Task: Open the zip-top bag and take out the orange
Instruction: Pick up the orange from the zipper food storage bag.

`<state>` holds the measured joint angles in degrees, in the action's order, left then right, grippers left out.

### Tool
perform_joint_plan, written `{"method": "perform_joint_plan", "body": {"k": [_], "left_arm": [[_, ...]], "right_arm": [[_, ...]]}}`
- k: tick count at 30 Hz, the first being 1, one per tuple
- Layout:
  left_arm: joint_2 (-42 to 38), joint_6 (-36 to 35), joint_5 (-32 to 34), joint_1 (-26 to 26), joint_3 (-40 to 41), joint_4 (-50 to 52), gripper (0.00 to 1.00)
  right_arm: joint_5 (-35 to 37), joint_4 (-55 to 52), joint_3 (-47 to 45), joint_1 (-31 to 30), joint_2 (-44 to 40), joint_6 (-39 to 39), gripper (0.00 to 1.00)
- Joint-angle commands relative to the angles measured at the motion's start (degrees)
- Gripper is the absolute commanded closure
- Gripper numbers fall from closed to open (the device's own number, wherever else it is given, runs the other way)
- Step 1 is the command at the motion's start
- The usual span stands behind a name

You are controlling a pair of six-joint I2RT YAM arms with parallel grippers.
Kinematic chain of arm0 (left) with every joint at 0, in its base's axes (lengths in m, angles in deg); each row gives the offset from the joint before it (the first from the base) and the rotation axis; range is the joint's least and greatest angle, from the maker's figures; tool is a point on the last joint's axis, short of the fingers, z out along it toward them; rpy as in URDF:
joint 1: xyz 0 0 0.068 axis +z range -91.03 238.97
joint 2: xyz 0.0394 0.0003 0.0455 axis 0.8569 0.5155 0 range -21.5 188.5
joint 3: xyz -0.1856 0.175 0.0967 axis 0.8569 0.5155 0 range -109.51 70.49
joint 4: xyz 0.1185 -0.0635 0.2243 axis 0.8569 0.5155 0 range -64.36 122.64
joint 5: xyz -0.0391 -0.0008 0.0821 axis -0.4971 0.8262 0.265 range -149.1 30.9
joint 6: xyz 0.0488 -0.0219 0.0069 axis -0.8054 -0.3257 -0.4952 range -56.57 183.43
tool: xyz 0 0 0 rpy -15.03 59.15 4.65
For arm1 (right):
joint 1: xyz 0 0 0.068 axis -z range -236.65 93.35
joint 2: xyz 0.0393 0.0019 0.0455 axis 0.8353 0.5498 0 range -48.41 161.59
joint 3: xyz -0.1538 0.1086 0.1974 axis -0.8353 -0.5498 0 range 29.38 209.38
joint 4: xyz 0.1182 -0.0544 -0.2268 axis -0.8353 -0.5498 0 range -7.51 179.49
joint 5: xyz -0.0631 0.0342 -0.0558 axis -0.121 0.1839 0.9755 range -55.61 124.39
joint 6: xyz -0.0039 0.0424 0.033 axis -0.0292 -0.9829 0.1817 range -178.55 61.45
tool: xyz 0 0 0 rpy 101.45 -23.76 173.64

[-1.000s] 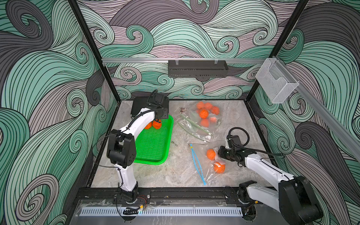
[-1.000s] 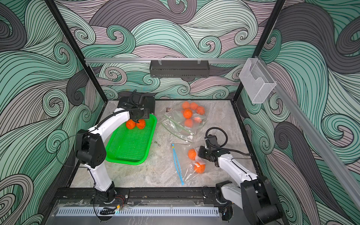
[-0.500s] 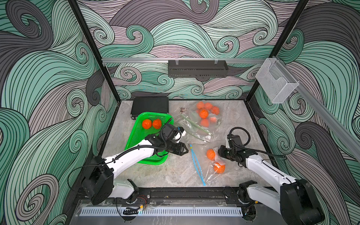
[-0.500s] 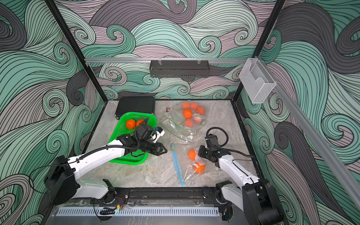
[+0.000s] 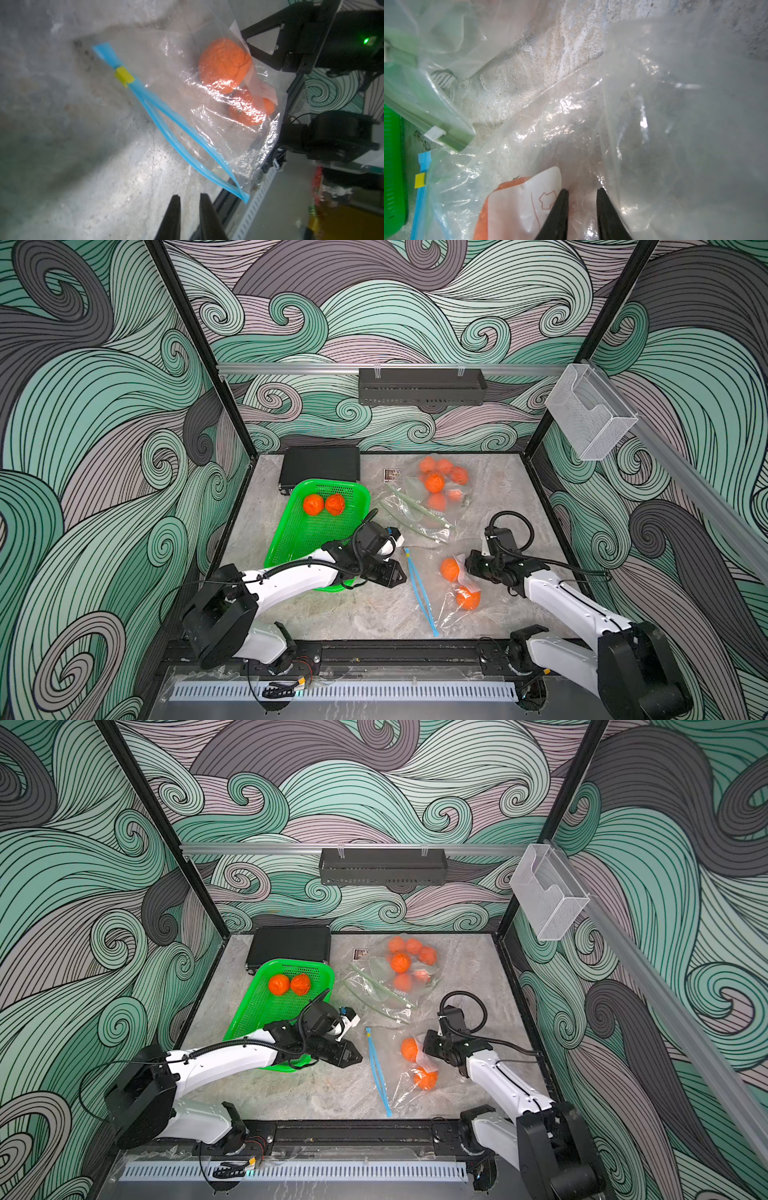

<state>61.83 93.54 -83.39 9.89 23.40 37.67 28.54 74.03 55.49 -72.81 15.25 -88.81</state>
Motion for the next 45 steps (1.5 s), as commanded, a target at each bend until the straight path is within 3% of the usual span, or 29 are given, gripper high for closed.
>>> {"method": "perform_joint_plan", "body": {"k": [1, 11, 17, 20, 23, 27, 31, 36, 40, 45], "left_arm": [[4.68, 0.29, -2.73, -2.65, -1.34, -5.18, 0.85], [12.56, 1.13, -2.44, -5.10, -4.40, -9.37, 0.87], [16.87, 1.87, -2.85, -6.15, -6.89, -12.67, 0.82], [19.53, 2.14, -2.86, -6.67, -8.29, -14.32, 0.73], [20.82, 1.80, -1.65, -7.30, -9.10, -16.09, 0.50], [21.76, 0.07, 0.02, -7.60, -10.76, -17.91, 0.30], [22.39, -2.32, 1.71, -7.76, -12.86, -17.69, 0.25], [23.18, -4.52, 2.15, -7.97, -14.45, -18.48, 0.23], [24.86, -5.48, 2.72, -7.98, -16.46, -17.38, 0.22], [27.68, -5.67, 2.28, -8.04, -18.85, -16.87, 0.22]], "right_arm": [[0.40, 0.43, -0.36, -0.18, -0.03, -0.45, 0.73], [0.21, 0.43, -0.27, -0.19, 0.31, -0.37, 0.73], [-0.17, 0.52, -0.26, -0.18, 0.67, -0.28, 0.73], [-0.47, 0.60, -0.15, -0.18, 0.96, -0.31, 0.73], [-0.84, 0.69, 0.13, -0.21, 1.56, -0.15, 0.73], [-2.47, 0.68, 1.07, -0.18, 3.63, 0.58, 0.73], [-1.16, -0.15, 1.87, -0.18, 3.80, 0.88, 0.73], [7.56, -2.05, 4.68, -0.03, 1.56, -0.02, 0.74], [8.93, -2.00, 8.59, 0.57, 5.33, 0.19, 0.75], [-1.95, 0.17, 11.24, 0.61, 14.46, 1.46, 0.85]]}}
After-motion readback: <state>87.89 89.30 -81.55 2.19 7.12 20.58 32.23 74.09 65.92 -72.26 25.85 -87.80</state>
